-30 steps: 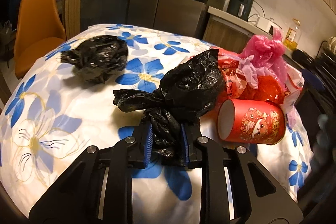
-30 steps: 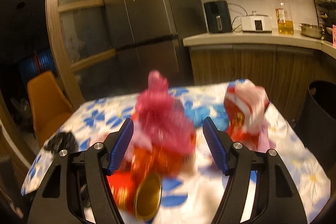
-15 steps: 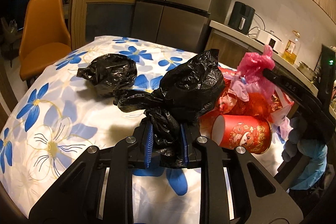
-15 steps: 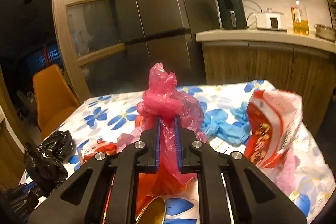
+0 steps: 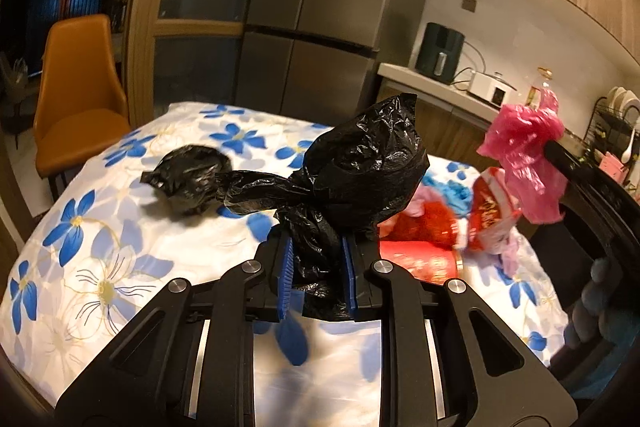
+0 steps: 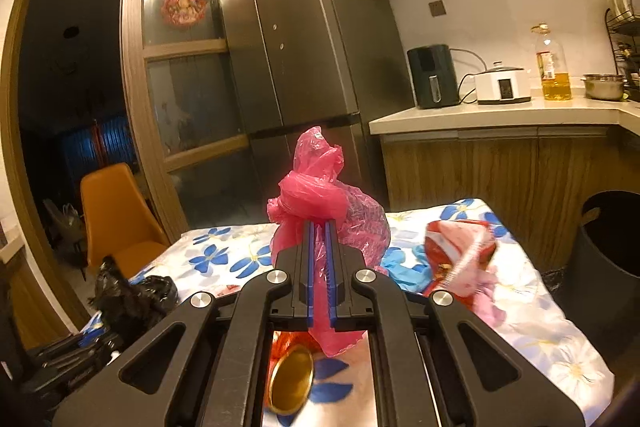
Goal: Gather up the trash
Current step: 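Carry the black bag and pink bag in both tools over the black bin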
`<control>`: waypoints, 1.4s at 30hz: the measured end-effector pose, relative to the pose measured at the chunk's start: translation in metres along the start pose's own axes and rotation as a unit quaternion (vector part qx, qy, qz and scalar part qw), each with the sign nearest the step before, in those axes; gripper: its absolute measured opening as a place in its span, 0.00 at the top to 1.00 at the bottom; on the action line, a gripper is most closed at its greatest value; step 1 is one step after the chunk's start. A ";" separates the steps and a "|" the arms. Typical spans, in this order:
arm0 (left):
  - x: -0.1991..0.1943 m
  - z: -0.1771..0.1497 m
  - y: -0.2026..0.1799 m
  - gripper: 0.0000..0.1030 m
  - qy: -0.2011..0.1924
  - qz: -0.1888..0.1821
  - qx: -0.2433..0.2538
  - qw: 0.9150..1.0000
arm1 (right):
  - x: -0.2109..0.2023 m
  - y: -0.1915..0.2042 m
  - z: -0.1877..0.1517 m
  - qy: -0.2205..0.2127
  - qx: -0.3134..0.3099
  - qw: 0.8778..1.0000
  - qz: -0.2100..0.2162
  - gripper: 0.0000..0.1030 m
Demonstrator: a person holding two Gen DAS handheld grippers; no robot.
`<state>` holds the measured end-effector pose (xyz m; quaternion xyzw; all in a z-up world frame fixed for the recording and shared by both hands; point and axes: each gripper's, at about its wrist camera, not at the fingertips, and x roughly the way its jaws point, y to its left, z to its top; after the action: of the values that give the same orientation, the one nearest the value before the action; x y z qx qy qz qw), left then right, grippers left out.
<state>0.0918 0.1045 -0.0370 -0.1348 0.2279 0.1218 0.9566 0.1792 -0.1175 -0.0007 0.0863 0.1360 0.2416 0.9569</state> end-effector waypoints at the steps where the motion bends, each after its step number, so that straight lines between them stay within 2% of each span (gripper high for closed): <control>1: -0.003 0.001 -0.006 0.81 -0.004 -0.005 0.004 1.000 | -0.006 -0.002 0.000 -0.002 0.001 1.000 -0.002 0.94; 7: -0.016 0.006 -0.038 0.82 -0.025 -0.028 0.030 0.999 | -0.045 -0.022 0.002 -0.019 0.004 0.999 -0.031 0.95; 17: -0.013 0.010 -0.124 0.82 -0.029 -0.101 0.089 0.990 | -0.091 -0.071 0.005 -0.049 0.015 0.994 -0.101 0.95; 25: 0.001 0.010 -0.200 0.82 -0.025 -0.162 0.123 0.979 | -0.114 -0.115 0.005 -0.069 0.027 0.984 -0.159 0.95; 32: 0.018 0.012 -0.276 0.82 -0.026 -0.218 0.156 0.963 | -0.130 -0.165 0.007 -0.091 0.050 0.970 -0.219 0.95; 37: 0.032 0.006 -0.321 0.82 -0.029 -0.240 0.177 0.954 | -0.136 -0.195 0.011 -0.104 0.059 0.961 -0.251 0.95; 42: 0.043 0.004 -0.356 0.82 -0.028 -0.258 0.187 0.947 | -0.136 -0.219 0.016 -0.110 0.066 0.956 -0.265 0.95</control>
<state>0.2353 -0.2189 0.0186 -0.0039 0.1772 -0.1701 0.9693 0.1653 -0.3756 -0.0061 0.1367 0.0633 -0.0409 0.9877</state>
